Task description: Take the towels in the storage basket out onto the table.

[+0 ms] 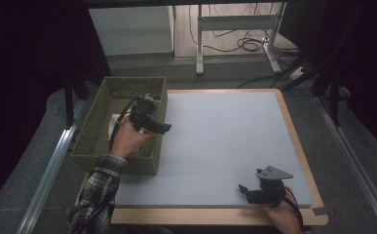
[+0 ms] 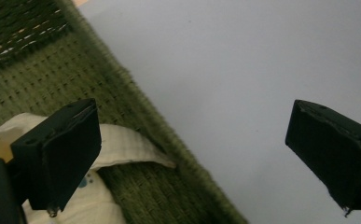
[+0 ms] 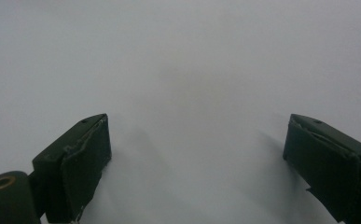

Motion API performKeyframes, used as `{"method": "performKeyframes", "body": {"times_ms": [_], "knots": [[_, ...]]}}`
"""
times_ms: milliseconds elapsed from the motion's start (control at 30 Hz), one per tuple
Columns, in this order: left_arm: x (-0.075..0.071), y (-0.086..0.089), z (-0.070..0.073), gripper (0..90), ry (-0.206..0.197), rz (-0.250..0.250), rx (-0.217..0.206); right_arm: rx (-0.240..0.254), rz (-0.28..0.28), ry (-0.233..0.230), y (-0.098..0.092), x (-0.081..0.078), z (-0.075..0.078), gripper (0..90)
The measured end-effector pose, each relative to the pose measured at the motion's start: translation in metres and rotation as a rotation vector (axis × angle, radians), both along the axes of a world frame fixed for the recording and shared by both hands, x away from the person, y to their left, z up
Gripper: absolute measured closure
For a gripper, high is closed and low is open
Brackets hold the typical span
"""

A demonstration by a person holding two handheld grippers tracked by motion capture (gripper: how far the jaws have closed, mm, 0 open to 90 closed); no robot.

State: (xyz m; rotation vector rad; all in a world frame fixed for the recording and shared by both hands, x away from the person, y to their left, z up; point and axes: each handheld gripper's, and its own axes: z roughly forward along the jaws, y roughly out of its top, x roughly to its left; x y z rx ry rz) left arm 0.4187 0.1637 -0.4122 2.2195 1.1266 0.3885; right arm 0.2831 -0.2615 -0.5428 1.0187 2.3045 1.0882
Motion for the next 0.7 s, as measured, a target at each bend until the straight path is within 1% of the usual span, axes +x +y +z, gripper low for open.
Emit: {"method": "performKeyframes", "body": {"times_ms": [100,133,200,233,267,300,367,400,500,567,600,700], "knots": [[0.004,0.009,-0.001,3.3,0.008,0.023,-0.001,0.0,0.0,0.0,0.0,0.0,0.0,7.6],[0.004,0.009,-0.001,3.3,0.008,0.023,-0.001,0.0,0.0,0.0,0.0,0.0,0.0,7.6],[0.008,0.018,-0.001,3.0,0.013,0.047,0.005,0.0,0.0,0.0,0.0,0.0,0.0,7.6],[0.008,0.018,-0.001,2.8,0.013,0.047,0.005,0.0,0.0,0.0,0.0,0.0,0.0,7.6],[0.012,0.025,-0.001,2.7,0.019,0.066,0.013,-0.001,0.0,0.0,0.0,0.0,0.0,7.6],[0.012,0.025,-0.001,2.4,0.019,0.066,0.013,-0.001,0.0,0.0,0.0,0.0,0.0,7.6],[0.015,0.032,-0.002,2.2,0.024,0.082,0.022,0.0,0.0,0.0,0.0,0.0,0.0,7.6],[0.017,0.037,-0.003,2.1,0.028,0.098,0.027,0.0,0.0,0.0,0.0,0.0,0.0,7.6],[0.022,0.048,-0.006,2.0,0.038,0.13,0.034,0.0,0.0,0.0,0.0,0.0,0.0,7.6],[0.023,0.051,-0.007,2.0,0.039,0.138,0.036,0.0,0.0,0.0,0.0,0.0,0.0,7.6],[0.027,0.058,-0.011,2.0,0.044,0.156,0.042,0.0,0.0,0.0,0.0,0.0,0.0,7.6],[0.034,0.066,-0.018,1.9,0.064,0.183,0.056,0.0,0.0,0.0,0.0,0.0,0.0,7.6]]}}
